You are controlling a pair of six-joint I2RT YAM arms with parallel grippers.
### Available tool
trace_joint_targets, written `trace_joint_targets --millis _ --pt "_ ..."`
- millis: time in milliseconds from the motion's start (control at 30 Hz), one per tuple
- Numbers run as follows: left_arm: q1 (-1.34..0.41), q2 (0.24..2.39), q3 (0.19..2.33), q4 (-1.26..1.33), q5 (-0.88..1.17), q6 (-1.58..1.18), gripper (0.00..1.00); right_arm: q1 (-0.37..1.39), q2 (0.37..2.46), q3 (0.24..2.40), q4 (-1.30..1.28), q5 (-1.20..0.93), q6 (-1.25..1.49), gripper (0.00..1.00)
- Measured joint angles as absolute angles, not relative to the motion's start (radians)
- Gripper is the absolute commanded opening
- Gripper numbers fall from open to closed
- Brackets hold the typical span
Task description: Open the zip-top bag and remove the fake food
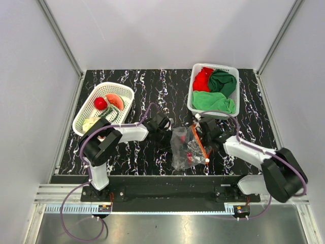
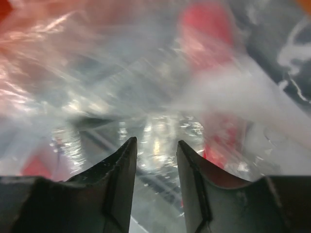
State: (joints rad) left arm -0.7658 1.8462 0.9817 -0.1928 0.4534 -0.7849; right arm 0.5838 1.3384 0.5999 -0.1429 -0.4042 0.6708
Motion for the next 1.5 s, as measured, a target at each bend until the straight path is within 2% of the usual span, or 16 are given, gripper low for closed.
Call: trace_joint_targets --millis 200,733,833,933,967,1000,1067,1100,1133,1267,1333,1500 --pt "-0.766 1.847 0.983 -0.194 0.453 -0.783 0.2 0.583 1.231 0.674 -0.212 -0.376 0.633 0.49" --pt "-0.776 1.867 1.015 -0.22 0.46 -0.782 0.19 0.583 1.496 0.645 -0.186 -0.407 0.617 0.5" --pt "-0.785 1.872 1.022 -0.221 0.461 -0.782 0.18 0.583 1.527 0.659 -0.152 -0.424 0.618 0.41" --pt "-0.786 1.873 1.024 -0.223 0.462 -0.782 0.2 0.583 1.545 0.668 -0.144 -0.421 0.614 0.22" --pt "-0.786 1.873 1.024 -0.224 0.462 -0.78 0.22 0.583 1.545 0.668 -0.148 -0.417 0.613 0.16" --pt "-0.786 1.873 1.024 -0.225 0.462 -0.778 0.28 0.583 1.54 0.668 -0.16 -0.405 0.611 0.06" --pt "-0.786 1.868 1.026 -0.228 0.463 -0.765 0.37 0.583 1.51 0.667 -0.194 -0.379 0.609 0.0" --pt "-0.785 1.861 1.027 -0.235 0.459 -0.756 0.43 0.583 1.488 0.667 -0.21 -0.371 0.608 0.0" --pt "-0.785 1.85 1.026 -0.249 0.452 -0.739 0.53 0.583 1.455 0.667 -0.231 -0.357 0.608 0.0" --pt "-0.775 1.773 1.016 -0.336 0.4 -0.646 0.66 0.583 1.311 0.67 -0.289 -0.335 0.61 0.0" --pt "-0.769 1.716 0.992 -0.378 0.376 -0.597 0.77 0.583 1.276 0.679 -0.311 -0.332 0.614 0.0" --pt "-0.762 1.488 0.916 -0.451 0.344 -0.508 0.85 0.583 1.267 0.7 -0.352 -0.329 0.628 0.0"
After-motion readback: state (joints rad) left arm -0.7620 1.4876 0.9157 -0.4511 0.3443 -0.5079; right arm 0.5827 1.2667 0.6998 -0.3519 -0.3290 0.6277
